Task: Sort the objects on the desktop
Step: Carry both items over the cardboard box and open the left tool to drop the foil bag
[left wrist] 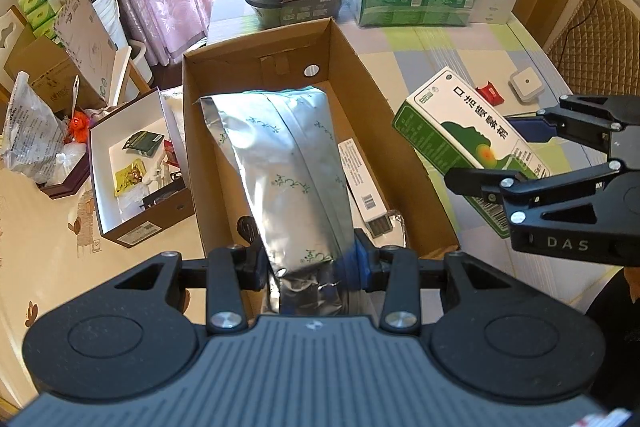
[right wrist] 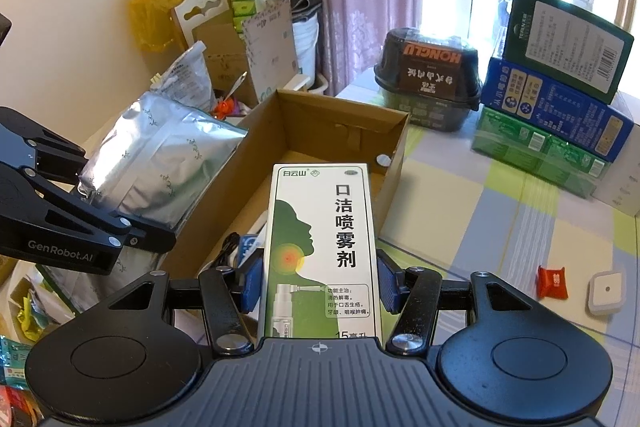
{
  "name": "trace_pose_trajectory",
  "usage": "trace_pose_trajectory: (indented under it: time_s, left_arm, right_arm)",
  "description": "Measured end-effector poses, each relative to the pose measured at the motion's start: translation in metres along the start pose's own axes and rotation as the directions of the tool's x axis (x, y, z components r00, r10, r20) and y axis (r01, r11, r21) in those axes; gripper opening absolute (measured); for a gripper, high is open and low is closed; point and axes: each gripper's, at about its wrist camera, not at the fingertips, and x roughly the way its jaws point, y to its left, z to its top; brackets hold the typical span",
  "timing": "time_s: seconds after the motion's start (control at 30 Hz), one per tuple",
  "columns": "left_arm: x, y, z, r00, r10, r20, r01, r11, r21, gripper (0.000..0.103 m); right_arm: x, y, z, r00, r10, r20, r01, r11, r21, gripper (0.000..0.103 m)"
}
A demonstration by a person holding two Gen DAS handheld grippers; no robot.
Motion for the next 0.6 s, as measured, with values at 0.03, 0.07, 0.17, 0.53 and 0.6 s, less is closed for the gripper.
trace_pose_trajectory:
  time_s: [0.03, 0.07, 0.17, 0.53, 0.6]
  left_arm:
    - [0.001, 0.0, 0.001, 1.0, -0.001, -0.001, 0.001, 1.0, -0.001, 0.035]
    - [0.002, 0.001, 0.002, 1.0, -0.001, -0.001, 0.001, 1.0, -0.002, 0.035]
    - [0.005, 0.004, 0.005, 1.0, -0.006, -0.001, 0.006, 1.0, -0.006, 0.035]
    - [0.024, 0.012, 0.016, 1.0, -0.006, -0.011, 0.006, 1.0, -0.014, 0.035]
    - [0.028, 0.014, 0.017, 1.0, -0.009, -0.015, 0.009, 1.0, -0.017, 0.035]
  right_arm:
    - [0.001, 0.001, 0.001, 1.0, 0.0, -0.001, 0.0, 1.0, -0.001, 0.053]
    - [0.003, 0.001, 0.001, 1.0, 0.001, -0.002, -0.001, 1.0, -0.002, 0.053]
    - [0.009, 0.003, 0.005, 1.0, 0.002, -0.007, -0.002, 1.0, -0.006, 0.053]
    - [0.03, 0.003, 0.012, 1.0, 0.006, -0.024, -0.006, 1.0, -0.011, 0.053]
    - [0.034, 0.002, 0.012, 1.0, 0.005, -0.028, -0.006, 1.0, -0.008, 0.053]
